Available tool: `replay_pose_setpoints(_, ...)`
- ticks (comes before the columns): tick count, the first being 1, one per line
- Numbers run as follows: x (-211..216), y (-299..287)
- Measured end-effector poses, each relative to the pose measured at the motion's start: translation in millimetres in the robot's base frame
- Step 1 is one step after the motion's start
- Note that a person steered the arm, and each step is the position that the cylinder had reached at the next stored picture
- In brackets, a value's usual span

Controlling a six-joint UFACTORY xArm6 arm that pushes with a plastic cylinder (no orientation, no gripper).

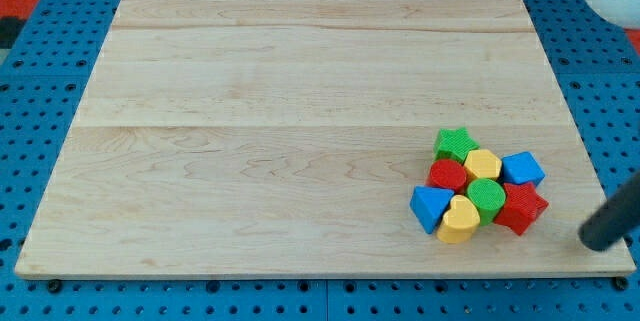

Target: Push yellow heart towards top right

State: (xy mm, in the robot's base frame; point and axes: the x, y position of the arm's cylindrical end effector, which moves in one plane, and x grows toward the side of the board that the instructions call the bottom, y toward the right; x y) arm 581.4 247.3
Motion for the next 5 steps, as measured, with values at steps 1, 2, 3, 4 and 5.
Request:
replay_pose_setpoints(1, -19, -42)
replay_pose_setpoints(2, -13, -63)
replay_pose_setpoints(3, 6, -36)
replay_pose_setpoints(4, 36, -22)
replay_pose_setpoints(5, 37, -49)
